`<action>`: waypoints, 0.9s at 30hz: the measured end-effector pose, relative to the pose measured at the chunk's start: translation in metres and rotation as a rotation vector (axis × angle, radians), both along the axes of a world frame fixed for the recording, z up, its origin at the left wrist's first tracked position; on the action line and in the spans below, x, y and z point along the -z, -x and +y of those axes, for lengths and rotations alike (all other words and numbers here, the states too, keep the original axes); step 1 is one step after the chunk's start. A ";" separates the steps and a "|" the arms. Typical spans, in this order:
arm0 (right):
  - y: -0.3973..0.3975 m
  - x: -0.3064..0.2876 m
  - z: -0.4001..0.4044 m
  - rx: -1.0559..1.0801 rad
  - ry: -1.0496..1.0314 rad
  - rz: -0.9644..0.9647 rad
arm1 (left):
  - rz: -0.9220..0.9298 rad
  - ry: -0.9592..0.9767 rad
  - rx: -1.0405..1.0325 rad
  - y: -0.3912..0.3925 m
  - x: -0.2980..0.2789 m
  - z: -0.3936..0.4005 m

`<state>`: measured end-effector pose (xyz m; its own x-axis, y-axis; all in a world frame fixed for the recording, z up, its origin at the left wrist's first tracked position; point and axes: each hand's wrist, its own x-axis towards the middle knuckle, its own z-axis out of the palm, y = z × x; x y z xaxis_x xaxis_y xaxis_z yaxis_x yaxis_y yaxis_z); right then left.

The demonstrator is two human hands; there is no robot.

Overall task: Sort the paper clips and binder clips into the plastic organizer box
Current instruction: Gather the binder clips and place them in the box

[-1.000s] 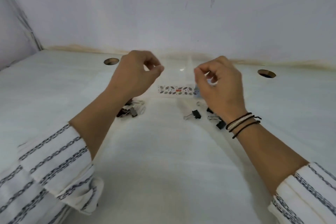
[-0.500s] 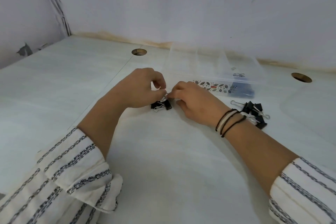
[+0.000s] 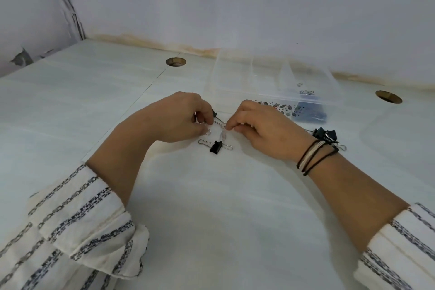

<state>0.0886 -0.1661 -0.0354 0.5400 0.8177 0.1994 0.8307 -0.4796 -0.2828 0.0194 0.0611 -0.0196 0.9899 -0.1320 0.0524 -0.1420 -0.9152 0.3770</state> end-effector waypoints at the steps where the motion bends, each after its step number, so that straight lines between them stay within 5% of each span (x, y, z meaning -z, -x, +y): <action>1: 0.001 -0.002 -0.003 0.016 -0.052 0.023 | -0.010 0.001 0.004 0.000 0.000 -0.001; 27: 0.000 -0.020 -0.010 0.027 0.260 0.077 | -0.027 -0.062 0.198 0.004 -0.002 -0.047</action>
